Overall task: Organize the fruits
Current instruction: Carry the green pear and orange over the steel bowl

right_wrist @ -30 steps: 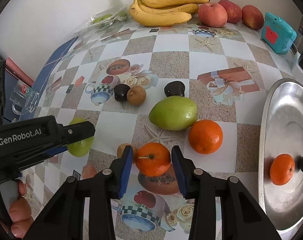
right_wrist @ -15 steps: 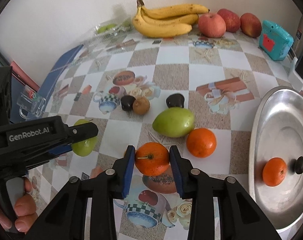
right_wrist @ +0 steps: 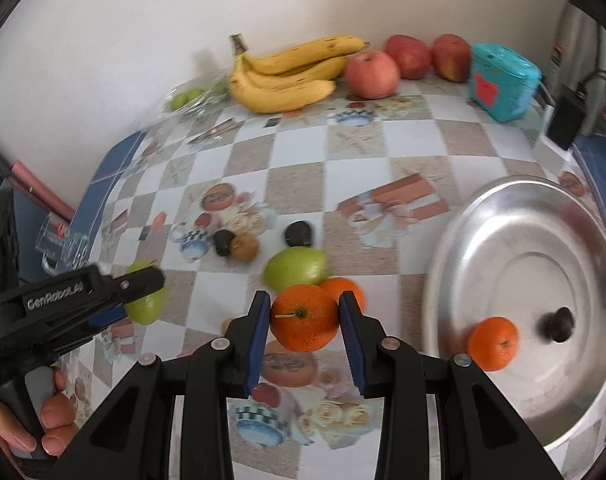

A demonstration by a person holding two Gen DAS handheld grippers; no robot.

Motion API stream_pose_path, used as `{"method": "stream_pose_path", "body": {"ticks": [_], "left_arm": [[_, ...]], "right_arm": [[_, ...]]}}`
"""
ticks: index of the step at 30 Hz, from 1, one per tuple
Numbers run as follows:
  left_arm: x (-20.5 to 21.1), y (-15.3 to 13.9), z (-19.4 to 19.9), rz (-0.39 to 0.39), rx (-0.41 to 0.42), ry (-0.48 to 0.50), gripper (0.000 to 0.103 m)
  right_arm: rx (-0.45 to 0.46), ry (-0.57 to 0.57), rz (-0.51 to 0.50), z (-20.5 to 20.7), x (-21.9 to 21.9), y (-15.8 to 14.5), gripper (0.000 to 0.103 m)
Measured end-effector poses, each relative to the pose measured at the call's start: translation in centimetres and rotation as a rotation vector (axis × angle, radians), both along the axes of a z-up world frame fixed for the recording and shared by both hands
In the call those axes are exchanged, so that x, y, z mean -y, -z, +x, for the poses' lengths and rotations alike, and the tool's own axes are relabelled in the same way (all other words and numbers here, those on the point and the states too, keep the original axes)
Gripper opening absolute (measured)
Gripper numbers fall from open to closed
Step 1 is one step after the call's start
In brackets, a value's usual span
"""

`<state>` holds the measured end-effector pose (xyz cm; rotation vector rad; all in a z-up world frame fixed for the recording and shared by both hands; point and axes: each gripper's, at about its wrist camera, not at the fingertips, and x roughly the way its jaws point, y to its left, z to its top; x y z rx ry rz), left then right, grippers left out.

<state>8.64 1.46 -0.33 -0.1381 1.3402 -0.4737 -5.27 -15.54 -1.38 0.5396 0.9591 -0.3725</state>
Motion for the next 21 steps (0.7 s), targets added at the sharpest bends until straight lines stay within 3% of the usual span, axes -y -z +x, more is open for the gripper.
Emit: {"method": "stream_pose_path", "body": {"ticks": [11, 21], "left_arm": [[2.7, -0.4, -1.8, 0.007, 0.017, 0.066, 0.046], [8.6, -1.3, -6.5, -0.015, 0.081, 0.250, 0.046]], "right_arm": [[-0.048, 0.196, -0.044, -4.5, 6.3, -0.5, 0.037], [-0.043, 0.314, -0.037, -8.5, 10.3, -0.9, 0.037]]}}
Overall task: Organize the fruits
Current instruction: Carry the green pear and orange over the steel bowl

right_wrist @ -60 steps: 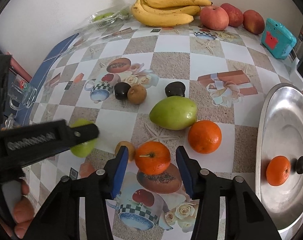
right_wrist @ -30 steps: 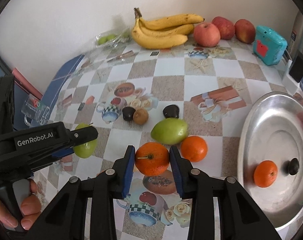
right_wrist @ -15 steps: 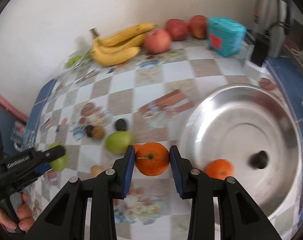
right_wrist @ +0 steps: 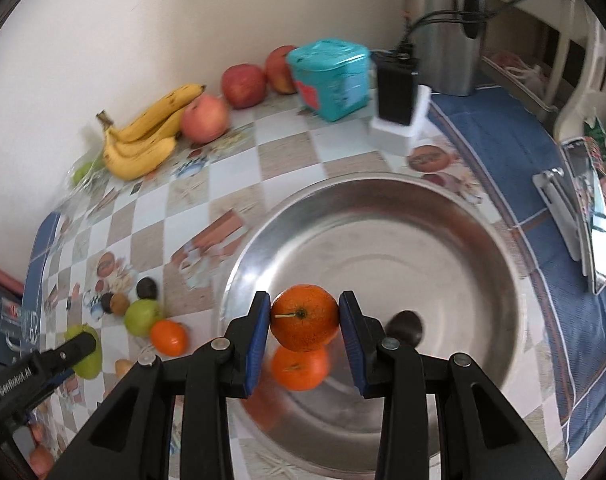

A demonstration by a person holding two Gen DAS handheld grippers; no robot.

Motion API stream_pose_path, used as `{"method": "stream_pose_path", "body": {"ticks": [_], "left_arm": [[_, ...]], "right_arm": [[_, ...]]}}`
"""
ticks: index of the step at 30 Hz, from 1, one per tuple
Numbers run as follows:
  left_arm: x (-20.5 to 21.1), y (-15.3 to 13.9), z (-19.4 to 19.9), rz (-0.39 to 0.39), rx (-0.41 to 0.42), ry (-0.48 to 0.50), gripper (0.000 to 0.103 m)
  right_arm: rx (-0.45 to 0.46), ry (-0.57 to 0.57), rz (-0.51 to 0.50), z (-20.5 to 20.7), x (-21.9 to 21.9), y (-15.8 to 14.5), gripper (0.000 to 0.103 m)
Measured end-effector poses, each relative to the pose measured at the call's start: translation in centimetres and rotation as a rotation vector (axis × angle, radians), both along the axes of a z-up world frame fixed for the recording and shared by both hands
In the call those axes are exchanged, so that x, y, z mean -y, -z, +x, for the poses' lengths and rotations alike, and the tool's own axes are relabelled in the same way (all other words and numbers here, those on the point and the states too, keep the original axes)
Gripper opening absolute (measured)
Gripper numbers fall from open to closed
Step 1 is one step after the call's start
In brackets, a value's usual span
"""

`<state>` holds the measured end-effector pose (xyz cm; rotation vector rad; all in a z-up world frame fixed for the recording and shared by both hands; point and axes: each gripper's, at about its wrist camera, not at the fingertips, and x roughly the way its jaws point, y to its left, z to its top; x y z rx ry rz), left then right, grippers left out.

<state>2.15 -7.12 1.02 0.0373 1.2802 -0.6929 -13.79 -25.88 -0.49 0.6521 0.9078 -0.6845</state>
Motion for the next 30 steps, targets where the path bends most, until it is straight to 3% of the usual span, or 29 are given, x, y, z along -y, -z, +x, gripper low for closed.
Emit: {"method": "stream_pose_path", "body": {"ticks": [9, 14, 30], "left_arm": [[5.3, -0.5, -5.0, -0.059, 0.066, 0.204, 0.046], [7.4, -0.4, -6.8, -0.044, 0.126, 0.287, 0.046], [12.6, 2.7, -8.0, 0.063, 0.199, 0.383, 0.046]], "right_arm": [[0.033, 0.054, 0.018, -2.0, 1.7, -0.2, 0.037], [0.046, 0.061, 0.029, -2.5, 2.0, -0.2, 0.037], [0.012, 0.034, 0.046, -1.4, 3.1, 1.5, 0.037]]}}
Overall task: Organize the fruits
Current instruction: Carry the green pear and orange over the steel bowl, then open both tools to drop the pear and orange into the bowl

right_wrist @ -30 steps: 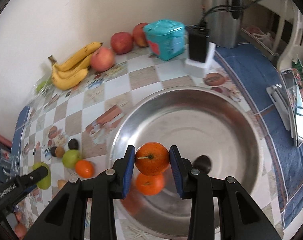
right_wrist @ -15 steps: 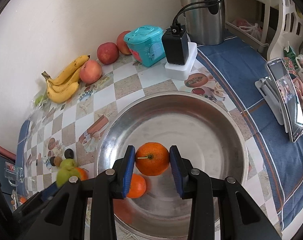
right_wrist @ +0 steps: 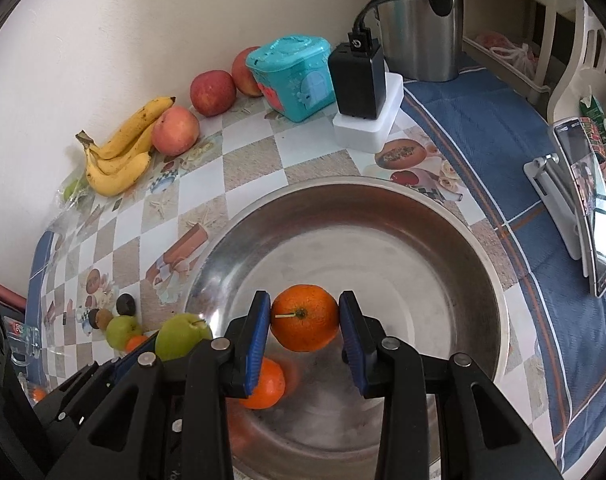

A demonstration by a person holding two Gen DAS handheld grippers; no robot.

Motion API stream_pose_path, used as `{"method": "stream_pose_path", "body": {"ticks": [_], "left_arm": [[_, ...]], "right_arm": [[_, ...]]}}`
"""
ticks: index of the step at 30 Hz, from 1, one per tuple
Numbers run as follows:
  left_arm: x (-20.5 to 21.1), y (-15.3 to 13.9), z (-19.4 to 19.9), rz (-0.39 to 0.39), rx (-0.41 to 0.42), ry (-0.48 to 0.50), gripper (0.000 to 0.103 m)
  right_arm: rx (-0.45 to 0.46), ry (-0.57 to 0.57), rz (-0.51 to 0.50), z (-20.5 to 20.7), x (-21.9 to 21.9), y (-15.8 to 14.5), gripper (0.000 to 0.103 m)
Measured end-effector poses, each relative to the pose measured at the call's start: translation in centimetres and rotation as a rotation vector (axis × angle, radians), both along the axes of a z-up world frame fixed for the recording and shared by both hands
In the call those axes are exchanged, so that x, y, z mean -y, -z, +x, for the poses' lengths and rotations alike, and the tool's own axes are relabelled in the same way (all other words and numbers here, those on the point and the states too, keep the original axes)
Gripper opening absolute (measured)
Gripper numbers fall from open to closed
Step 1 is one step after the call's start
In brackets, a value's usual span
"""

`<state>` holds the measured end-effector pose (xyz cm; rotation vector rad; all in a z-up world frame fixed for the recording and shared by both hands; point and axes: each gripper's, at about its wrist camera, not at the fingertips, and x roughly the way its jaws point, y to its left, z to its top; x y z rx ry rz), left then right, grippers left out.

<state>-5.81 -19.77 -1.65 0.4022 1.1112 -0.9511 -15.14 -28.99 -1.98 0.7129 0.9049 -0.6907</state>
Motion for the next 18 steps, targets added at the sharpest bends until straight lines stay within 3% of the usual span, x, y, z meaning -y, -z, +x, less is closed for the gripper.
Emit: {"method": "stream_pose_path", "body": {"ticks": [16, 18], "left_arm": [[2.6, 1.4, -0.1, 0.037, 0.008, 0.027, 0.048], [2.7, 1.1, -0.2, 0.027, 0.010, 0.026, 0.055]], "right_arm": [[-0.034, 0.013, 0.019, 0.6, 1.7, 1.6, 0.038], [-0.037, 0.018, 0.019, 0.6, 1.8, 1.6, 0.038]]}}
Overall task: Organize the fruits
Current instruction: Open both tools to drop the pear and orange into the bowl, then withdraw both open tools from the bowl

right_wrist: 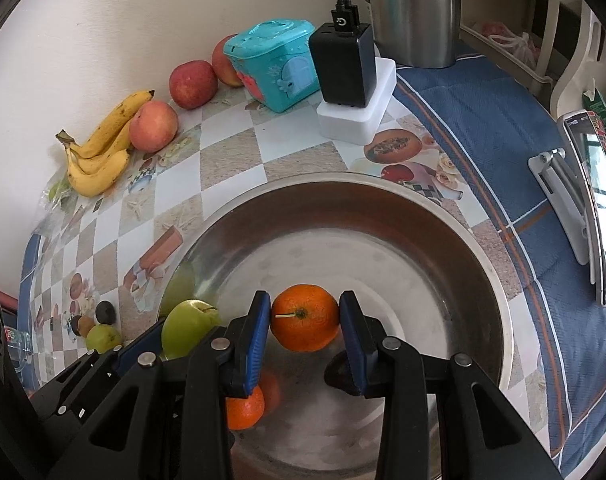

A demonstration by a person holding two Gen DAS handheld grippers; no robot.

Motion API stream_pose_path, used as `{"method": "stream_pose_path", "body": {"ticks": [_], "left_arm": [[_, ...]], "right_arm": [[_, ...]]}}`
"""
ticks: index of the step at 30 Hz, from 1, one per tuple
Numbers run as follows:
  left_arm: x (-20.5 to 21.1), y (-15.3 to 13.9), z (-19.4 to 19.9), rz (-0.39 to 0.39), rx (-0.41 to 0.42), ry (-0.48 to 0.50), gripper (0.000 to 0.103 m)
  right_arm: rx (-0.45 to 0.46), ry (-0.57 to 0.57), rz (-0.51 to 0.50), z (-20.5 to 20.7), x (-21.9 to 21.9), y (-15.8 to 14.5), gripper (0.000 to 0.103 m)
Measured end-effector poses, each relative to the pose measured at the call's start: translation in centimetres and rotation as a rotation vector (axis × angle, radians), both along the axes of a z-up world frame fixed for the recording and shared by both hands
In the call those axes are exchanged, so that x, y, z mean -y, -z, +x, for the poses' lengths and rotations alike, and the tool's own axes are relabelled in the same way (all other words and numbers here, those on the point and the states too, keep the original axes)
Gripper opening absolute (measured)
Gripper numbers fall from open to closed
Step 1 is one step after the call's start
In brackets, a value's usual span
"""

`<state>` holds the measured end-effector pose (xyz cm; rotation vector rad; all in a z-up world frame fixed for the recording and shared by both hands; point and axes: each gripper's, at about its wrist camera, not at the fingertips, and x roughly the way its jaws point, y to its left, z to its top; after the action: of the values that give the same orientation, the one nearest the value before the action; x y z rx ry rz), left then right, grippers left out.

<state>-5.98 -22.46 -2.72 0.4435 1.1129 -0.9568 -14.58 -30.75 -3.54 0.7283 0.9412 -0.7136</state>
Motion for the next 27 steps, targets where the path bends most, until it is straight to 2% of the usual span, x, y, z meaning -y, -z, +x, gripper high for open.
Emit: {"method": "stream_pose_path", "body": {"ticks": [2, 11, 24, 27], "left_arm": [[0.0, -0.3, -0.1, -0.003, 0.002, 0.006, 0.058], [-1.7, -2.2, 0.3, -0.010, 0.008, -0.020, 0.058], [-9.0, -2.6, 5.2, 0.061, -0.017, -0.242, 0.058], [-10.6, -2.9, 6.4, 0.058, -0.022, -0.284, 0.058]], "right_arm": [[-0.004, 0.001, -0.007, 0.0, 0.0, -0.1, 0.038], [0.018, 0.009, -0.034, -0.7, -0.4, -1.6, 0.039], [-0.023, -0.001, -0.049, -1.8, -2.8, -3.3, 0.038], [-0.021, -0.008, -0.049, -2.0, -3.4, -3.6, 0.038]]}}
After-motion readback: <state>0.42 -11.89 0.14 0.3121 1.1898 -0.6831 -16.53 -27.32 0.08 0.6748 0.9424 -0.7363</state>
